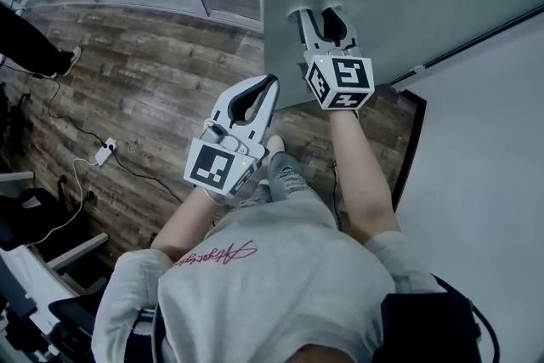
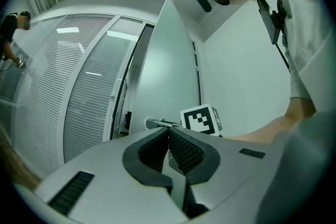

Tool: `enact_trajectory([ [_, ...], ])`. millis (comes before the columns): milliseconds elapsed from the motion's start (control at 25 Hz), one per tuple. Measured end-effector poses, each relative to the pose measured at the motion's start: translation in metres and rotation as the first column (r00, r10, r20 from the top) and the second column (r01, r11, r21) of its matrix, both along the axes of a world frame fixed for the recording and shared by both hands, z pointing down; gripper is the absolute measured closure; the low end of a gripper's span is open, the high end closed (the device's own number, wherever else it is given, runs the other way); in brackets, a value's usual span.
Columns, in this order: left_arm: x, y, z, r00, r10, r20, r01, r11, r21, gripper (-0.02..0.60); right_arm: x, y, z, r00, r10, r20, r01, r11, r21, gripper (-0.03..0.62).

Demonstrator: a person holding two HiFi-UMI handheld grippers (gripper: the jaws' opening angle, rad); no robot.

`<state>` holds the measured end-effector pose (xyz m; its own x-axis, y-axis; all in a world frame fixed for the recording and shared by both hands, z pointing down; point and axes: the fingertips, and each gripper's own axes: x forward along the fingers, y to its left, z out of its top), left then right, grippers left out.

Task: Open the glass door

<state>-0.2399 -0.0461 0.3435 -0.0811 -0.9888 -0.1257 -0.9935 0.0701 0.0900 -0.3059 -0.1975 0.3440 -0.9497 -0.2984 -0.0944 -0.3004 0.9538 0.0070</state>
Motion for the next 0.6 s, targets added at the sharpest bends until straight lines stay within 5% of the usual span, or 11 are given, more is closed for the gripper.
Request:
enact_trajectory([
  [600, 0.105, 0.011, -0.006, 0.988, 0.152, 0.033, -0.153, 0.988, 0.011, 0.563, 0.100, 0.054, 0.005, 0.983, -0.185, 0.015, 0.185, 0.982, 0.022, 0.464],
])
